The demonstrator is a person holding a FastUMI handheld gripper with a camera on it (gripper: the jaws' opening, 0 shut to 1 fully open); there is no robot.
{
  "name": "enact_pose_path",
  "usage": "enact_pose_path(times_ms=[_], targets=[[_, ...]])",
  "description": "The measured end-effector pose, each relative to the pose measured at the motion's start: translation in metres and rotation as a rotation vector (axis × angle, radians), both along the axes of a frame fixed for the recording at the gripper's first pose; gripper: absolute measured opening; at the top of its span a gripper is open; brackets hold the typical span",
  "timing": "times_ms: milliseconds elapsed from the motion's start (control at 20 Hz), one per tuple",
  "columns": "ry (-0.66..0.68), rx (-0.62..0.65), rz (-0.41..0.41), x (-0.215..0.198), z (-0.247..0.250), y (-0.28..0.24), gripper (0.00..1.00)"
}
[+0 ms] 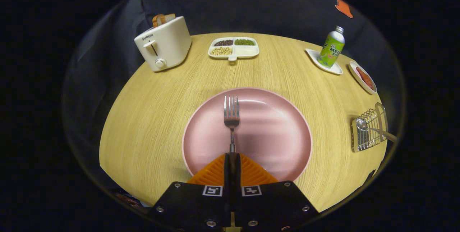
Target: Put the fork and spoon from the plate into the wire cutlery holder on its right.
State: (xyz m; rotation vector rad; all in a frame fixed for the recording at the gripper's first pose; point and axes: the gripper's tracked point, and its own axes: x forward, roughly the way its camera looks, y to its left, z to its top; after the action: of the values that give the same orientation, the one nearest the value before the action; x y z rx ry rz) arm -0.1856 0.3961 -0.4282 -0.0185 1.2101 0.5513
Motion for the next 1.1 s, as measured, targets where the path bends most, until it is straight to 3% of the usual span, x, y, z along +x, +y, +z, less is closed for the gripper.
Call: enact_pose_path(times_ms=[450,850,1100], targets=[[-0.109,0.038,-0.134,0.046,0.050,-0.090,0.05],[-0.160,-0.040,-0.281,0.085,0.067,-0.218,0.05],[-0.151,-0.111,-0.300,0.089,0.058,-0.273,0.05]])
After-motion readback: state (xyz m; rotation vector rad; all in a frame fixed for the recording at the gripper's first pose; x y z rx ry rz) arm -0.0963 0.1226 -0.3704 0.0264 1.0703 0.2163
